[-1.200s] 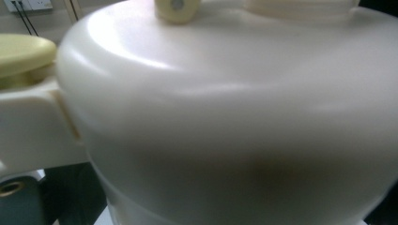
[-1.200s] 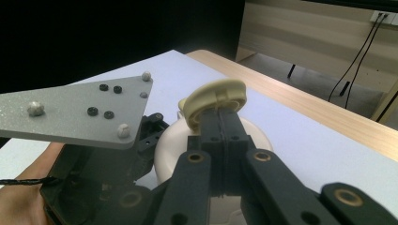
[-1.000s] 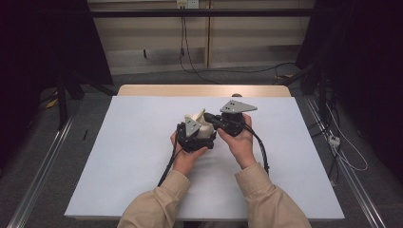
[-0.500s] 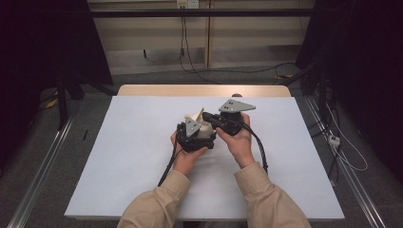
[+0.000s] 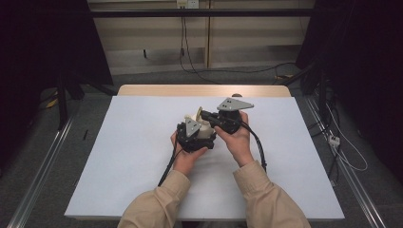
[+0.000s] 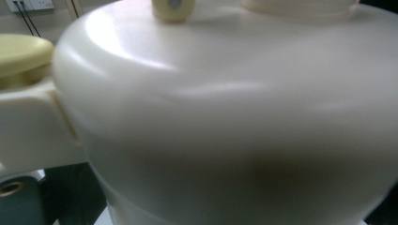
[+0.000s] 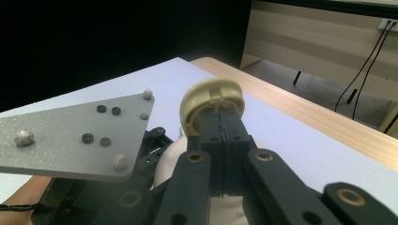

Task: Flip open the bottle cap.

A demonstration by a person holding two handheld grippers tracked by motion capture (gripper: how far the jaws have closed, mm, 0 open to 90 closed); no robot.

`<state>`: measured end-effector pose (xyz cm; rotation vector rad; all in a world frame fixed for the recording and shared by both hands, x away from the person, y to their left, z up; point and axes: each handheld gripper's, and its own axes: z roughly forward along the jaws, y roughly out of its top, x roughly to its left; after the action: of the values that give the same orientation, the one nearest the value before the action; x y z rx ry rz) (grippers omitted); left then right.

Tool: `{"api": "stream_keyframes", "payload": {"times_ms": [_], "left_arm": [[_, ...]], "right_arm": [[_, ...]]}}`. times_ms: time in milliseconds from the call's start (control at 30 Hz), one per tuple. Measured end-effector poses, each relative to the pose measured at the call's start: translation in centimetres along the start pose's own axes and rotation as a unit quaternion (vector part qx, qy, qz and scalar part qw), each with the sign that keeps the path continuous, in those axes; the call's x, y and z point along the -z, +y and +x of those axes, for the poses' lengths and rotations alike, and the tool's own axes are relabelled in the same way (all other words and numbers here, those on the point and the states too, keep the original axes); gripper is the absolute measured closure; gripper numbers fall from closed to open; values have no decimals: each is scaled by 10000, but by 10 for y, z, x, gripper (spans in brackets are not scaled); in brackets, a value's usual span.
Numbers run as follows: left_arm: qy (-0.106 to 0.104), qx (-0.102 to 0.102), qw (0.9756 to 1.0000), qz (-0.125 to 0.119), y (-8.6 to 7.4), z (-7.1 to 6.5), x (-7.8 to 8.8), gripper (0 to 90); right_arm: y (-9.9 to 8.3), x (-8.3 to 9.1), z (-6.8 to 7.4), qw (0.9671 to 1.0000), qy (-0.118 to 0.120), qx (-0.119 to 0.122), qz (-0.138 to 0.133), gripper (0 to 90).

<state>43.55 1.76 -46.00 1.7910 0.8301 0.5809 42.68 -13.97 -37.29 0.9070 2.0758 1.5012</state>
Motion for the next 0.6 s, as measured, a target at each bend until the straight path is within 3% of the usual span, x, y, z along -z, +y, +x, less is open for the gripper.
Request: {"api": "stream_keyframes", "payload": {"times_ms": [600], "left_arm": [[6, -10, 10000, 8, 0, 0, 0, 50]], "right_arm": [[-1, -3, -1, 10000, 12, 24, 23, 899]]}}
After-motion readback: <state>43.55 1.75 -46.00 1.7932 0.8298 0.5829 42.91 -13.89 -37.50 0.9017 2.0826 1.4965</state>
